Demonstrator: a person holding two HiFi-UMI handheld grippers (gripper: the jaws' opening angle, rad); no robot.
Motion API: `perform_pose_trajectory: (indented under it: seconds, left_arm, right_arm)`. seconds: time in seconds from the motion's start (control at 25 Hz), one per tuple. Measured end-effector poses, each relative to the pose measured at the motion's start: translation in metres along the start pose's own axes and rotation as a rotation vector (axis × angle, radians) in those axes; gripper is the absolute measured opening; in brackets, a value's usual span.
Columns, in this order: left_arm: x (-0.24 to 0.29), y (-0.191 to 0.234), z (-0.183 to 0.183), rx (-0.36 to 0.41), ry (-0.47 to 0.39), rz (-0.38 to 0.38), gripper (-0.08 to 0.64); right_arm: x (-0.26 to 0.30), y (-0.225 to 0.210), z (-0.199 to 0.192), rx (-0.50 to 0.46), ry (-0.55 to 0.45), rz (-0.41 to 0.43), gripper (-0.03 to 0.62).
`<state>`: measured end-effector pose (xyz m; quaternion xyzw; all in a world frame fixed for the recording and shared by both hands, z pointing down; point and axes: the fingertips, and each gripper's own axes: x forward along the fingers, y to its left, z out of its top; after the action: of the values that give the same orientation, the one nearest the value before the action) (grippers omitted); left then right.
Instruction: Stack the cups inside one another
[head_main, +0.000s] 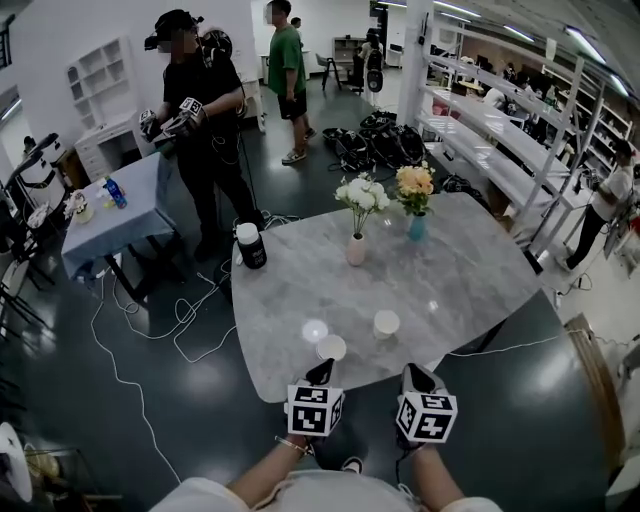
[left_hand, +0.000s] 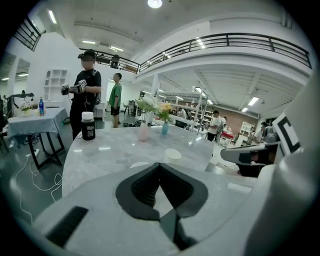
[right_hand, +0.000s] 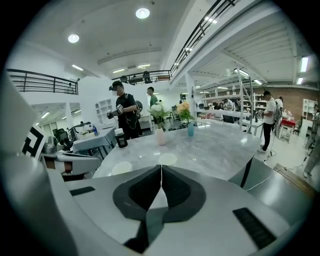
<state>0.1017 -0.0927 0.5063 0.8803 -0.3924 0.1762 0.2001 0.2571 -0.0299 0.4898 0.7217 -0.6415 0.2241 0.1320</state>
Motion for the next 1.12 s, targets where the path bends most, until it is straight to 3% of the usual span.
perform_pose_trajectory:
  seconds: [0.52, 1.12]
  left_arm:
    - [0.001, -0.014, 0.001, 0.030, -0.007, -0.034, -0.005]
    - [0.006, -0.004, -0.011, 0.017, 0.026, 0.008, -0.005]
  right_arm:
    - [-0.005, -0.006, -0.005, 0.016, -0.006, -0.008, 0.012]
    - [0.013, -0.015, -0.015, 0.055, 0.004, 0.005, 0.012]
